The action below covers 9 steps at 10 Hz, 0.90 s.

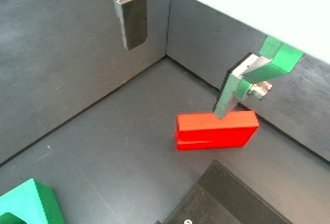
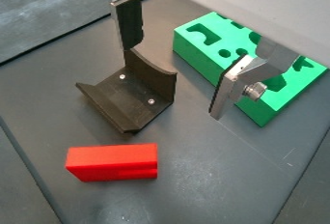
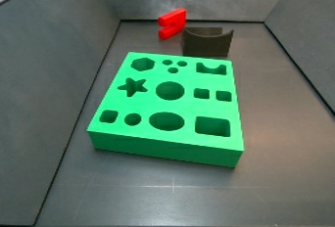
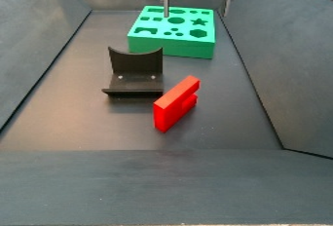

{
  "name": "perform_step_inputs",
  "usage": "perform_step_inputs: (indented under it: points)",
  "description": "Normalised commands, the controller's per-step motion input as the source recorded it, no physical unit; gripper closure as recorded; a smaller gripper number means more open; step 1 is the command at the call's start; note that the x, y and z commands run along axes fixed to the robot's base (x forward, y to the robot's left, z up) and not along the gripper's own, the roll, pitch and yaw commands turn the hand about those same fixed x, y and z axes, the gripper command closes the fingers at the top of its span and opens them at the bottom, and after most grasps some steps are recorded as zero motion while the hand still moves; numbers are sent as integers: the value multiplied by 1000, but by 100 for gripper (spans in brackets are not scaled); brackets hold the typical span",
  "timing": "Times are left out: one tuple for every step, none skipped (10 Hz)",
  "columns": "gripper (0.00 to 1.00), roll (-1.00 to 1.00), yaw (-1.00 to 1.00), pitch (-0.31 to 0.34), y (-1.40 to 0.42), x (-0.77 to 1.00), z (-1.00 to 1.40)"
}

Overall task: Pick up the double-square object. Move up. Rotate the double-square object. Place the double-square object on the fixture. Regrasp the double-square object. Move to above the board. Insert the double-square object.
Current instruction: Pick up the double-square object.

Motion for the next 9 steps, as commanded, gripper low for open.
perform_step_inputs:
  points:
    - [0, -44, -249, 0, 291, 17, -66]
    - [0, 70, -283, 0, 286, 97, -229]
    - [0, 31, -431, 10, 509, 240, -291]
    - [0, 0, -440, 29, 534, 440, -300]
    - [0, 0, -454, 59, 486, 546, -323]
    - [0, 67, -420, 106, 443, 703, -586]
    - [0, 111, -443, 66, 380, 646, -697]
    - [0, 90, -411, 0, 294, 554, -791]
    - [0, 34, -426, 0, 331, 569, -751]
